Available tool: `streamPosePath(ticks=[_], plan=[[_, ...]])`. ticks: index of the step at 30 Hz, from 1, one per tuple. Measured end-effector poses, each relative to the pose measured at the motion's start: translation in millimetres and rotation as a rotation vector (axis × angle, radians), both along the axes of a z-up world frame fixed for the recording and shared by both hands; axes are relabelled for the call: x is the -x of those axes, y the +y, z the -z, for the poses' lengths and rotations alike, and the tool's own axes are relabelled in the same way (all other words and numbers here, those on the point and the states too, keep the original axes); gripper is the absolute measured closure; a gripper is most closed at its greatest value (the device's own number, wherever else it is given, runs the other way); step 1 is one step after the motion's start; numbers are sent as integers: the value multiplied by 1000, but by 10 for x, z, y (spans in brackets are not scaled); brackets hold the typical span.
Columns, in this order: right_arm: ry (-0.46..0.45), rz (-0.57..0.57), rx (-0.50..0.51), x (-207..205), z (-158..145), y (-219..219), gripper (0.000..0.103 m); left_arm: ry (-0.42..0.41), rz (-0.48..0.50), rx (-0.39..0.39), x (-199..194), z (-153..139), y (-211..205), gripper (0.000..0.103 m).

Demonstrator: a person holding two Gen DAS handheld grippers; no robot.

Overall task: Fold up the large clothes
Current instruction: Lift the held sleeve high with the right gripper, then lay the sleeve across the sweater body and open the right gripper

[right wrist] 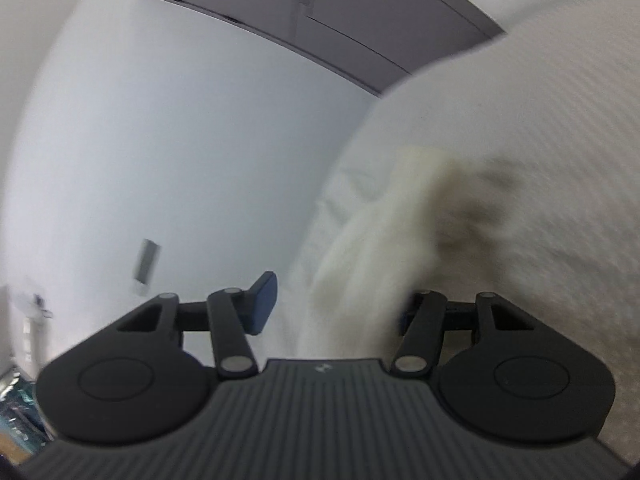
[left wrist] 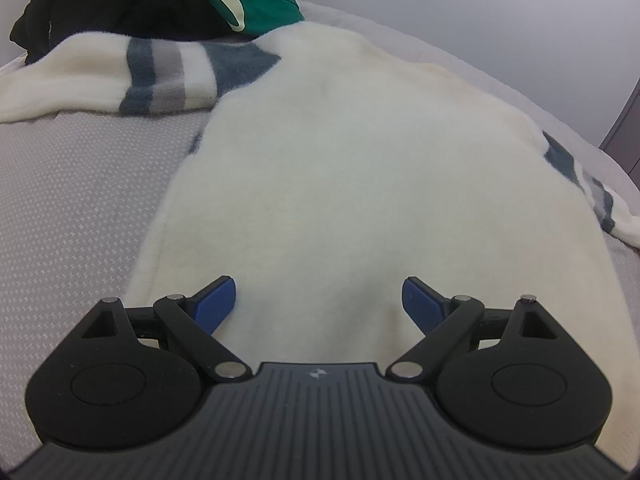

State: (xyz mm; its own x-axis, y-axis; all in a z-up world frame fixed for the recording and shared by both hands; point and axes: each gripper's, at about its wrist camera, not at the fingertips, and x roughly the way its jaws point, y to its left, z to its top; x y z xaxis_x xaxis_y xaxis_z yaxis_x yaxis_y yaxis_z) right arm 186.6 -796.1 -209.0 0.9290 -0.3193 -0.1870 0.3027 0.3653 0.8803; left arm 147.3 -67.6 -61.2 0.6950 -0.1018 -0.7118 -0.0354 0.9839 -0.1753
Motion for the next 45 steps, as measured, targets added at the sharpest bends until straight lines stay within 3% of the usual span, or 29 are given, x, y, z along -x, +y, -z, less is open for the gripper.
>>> streamPosePath(ticks=[1,3,4,6,9,14,19,25,31,40,45], plan=[[29,11,-6,-4,41,-19,45,0,-1,-1,-1,-1,3,10],[89,37,10,-39,70,-33,67,1,-1,-4,-4,-1,8,10],[115,49,14,-64,68,-29,71,2,-2,-5,-1,-3,9,10],[160,60,31,-112,5,-31,90,5,-3,-5,-8,-9,16,10],[207,70,142,-185,-231,-5,93,2,-3,-13,-6,-32,20,10],[191,61,257,-192,-679,102,93,-16,0,-30,35,-115,61,10],[153,5,388,-315,-1263,545,93,-41,10,-7,105,-248,145,10],[64,-122,603,-464,-2055,1497,93,-82,-1,-20,224,-381,287,10],[16,-265,808,-484,-2541,2637,93,-120,-29,30,363,-503,562,10],[-83,-480,1094,-506,-2799,4311,93,-211,-110,51,474,-680,1101,10],[-122,-604,1181,-383,-2531,5172,93,-264,-90,20,414,-732,1284,10]])
